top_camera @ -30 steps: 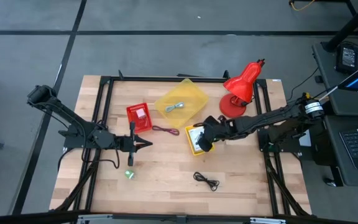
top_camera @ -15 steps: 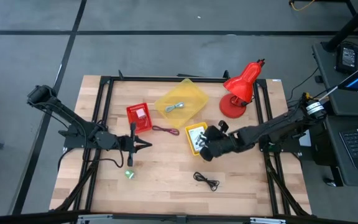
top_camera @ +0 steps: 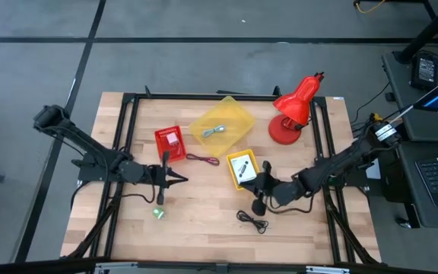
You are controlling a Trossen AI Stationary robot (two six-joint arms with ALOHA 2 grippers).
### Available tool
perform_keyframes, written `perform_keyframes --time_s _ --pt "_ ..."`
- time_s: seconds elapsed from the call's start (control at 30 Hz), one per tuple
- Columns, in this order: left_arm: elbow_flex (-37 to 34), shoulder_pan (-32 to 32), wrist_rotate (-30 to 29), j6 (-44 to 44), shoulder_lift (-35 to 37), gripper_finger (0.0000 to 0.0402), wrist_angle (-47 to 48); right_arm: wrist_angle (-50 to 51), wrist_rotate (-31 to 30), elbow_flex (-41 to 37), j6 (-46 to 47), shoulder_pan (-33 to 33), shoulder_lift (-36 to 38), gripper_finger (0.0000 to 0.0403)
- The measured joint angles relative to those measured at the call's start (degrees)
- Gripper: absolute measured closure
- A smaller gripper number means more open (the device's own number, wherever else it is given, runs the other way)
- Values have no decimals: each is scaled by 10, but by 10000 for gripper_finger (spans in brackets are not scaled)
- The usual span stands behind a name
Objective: Pick and place items into bin
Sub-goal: Put the red charger cable into the big yellow bin
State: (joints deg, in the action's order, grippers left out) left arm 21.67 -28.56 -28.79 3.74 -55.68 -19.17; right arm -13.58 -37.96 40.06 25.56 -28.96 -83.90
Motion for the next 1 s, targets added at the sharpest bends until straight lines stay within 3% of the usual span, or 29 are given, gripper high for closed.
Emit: perform_keyframes --time_s 0.13,0.3,0.7,1.0 --pt "47 23 1 -21 -38 398 68 -151 0 -51 -80 -2 0 396" --pt "127 71 24 -76 -102 398 213 -243 -1 -94 -138 -1 0 401" --pt "285 214 158 -116 -233 398 396 -256 1 -133 -93 33 0 399" --pt "357 259 185 -40 -322 397 469 -251 1 -133 -106 33 0 397"
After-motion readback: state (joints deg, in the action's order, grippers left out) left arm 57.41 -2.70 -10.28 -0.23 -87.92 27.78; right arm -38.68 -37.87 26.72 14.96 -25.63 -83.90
